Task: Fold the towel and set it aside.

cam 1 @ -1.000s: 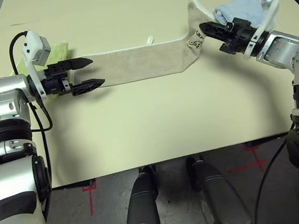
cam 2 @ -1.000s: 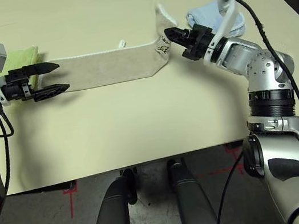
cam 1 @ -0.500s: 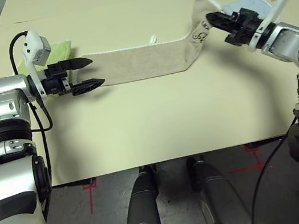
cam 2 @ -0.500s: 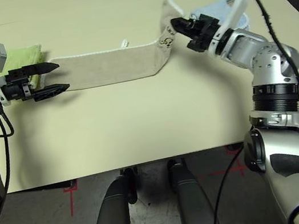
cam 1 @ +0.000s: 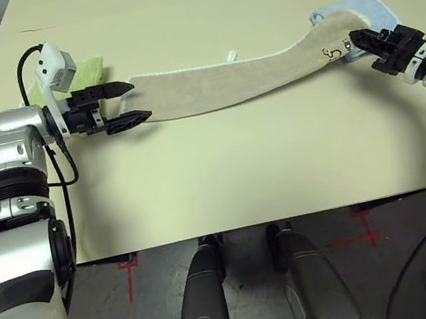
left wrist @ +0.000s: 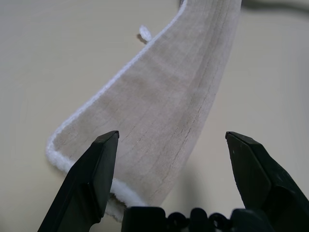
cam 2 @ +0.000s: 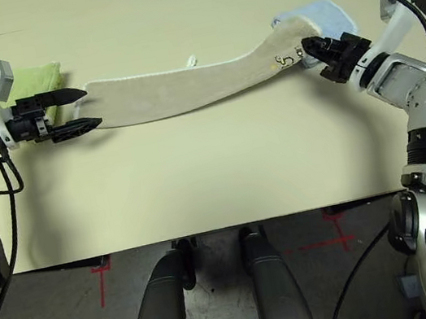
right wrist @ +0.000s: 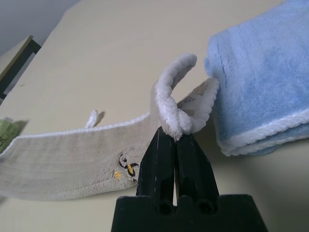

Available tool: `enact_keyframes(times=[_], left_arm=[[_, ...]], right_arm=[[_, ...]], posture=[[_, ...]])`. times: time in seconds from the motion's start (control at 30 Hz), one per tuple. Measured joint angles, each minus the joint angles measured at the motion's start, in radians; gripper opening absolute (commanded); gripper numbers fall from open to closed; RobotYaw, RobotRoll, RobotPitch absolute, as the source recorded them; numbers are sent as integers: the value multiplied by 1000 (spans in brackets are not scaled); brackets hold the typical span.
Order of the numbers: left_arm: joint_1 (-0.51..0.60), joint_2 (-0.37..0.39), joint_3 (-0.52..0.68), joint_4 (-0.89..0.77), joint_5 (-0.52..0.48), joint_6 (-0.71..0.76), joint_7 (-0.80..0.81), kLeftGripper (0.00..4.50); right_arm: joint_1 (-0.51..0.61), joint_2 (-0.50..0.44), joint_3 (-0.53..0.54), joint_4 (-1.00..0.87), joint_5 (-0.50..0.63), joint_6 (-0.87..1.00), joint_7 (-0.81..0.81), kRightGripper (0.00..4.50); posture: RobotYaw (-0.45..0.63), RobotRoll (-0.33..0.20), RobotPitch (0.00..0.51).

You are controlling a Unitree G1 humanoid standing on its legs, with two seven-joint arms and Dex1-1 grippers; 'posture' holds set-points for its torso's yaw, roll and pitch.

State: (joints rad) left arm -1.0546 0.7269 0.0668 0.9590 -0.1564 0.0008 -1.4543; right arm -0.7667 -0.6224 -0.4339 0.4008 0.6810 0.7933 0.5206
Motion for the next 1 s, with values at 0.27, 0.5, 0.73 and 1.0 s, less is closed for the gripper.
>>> enact_keyframes(times=[0.27, 0.5, 0.73, 1.0], left_arm=[[-7, -1, -1, 2, 1, -1, 1, 4500], [-20, -1, -2, 2, 1, -1, 1, 4500], [-20, -1, -3, 2, 2, -1, 2, 4500], [-20, -1, -3, 2, 2, -2, 9, 4500]], right_arm=[[-79, 29, 46, -5, -15, -14, 40, 17], [-125, 42, 147, -80, -13, 0, 165, 17], [-129, 0, 288, -162, -36, 32, 334, 17], [-129, 2, 409, -210, -134, 5, 376, 17]], posture=[[-18, 0, 260], [-7, 0, 252], [-3, 0, 249], [-1, 0, 251]])
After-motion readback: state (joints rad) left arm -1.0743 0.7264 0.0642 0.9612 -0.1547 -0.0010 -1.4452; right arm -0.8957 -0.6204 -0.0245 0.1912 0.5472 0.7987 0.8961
